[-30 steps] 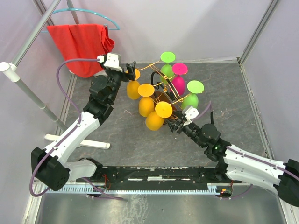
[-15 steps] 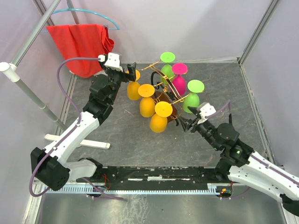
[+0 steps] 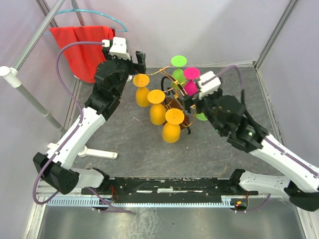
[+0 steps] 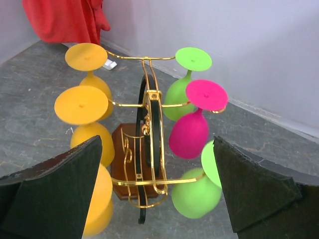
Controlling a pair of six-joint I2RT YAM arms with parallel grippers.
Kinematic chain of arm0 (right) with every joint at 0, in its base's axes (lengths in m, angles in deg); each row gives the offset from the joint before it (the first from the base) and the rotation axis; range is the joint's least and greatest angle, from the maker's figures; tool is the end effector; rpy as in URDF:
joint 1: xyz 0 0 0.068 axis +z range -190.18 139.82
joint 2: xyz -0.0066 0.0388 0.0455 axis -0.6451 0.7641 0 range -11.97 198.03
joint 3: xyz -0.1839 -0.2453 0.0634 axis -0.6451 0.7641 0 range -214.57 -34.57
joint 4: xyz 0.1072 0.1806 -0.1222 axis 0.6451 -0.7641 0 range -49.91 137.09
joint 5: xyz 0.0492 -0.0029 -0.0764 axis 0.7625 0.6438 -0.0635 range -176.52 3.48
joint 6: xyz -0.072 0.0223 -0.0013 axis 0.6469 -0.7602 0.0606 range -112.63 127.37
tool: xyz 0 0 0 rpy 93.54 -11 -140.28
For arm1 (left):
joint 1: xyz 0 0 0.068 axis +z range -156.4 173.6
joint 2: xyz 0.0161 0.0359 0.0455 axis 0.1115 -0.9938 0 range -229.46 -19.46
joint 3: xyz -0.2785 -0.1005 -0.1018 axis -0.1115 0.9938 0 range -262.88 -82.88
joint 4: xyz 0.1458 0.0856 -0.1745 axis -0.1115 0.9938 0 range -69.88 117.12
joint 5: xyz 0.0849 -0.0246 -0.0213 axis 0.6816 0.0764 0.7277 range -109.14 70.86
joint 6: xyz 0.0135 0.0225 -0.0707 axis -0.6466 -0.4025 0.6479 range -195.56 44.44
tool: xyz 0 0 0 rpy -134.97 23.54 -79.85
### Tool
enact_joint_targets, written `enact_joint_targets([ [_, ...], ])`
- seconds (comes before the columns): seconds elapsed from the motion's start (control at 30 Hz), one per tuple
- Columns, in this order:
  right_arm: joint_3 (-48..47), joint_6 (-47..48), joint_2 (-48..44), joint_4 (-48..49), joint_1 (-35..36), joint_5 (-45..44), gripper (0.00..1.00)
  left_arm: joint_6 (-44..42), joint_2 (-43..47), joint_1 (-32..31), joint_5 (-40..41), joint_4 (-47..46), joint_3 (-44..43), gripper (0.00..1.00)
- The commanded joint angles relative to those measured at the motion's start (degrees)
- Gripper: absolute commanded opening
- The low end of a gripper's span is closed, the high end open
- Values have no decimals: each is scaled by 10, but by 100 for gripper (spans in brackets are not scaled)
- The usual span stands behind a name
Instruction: Place the wine glass upside down on the wine glass rack
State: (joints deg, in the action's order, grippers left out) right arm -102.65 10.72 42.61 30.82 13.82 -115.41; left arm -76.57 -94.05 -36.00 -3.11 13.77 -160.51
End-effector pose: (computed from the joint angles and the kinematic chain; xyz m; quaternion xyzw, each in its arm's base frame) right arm 0.1292 0.1255 0.4671 -0.1854 0.6977 0.1224 0.6810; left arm 0.2641 -0.1299 0.5018 0.0666 0.6459 -0.0990 0.7540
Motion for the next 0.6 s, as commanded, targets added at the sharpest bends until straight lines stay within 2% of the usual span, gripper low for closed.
enact_joint_targets([
  [0.0, -82, 17, 72, -7, 0, -31, 100, 18, -28, 1, 22, 74, -68, 99],
  [0.23, -183, 4, 152, -50, -56, 17, 100, 2, -34, 2, 20, 88, -73, 99],
  [0.37, -178, -19, 153, -36, -92, 50, 100, 6, -28, 1, 29, 78, -65, 99],
  [0.57, -172, -27, 155, -31, -109, 59, 100, 26, -23, 0, 75, 65, -55, 99],
])
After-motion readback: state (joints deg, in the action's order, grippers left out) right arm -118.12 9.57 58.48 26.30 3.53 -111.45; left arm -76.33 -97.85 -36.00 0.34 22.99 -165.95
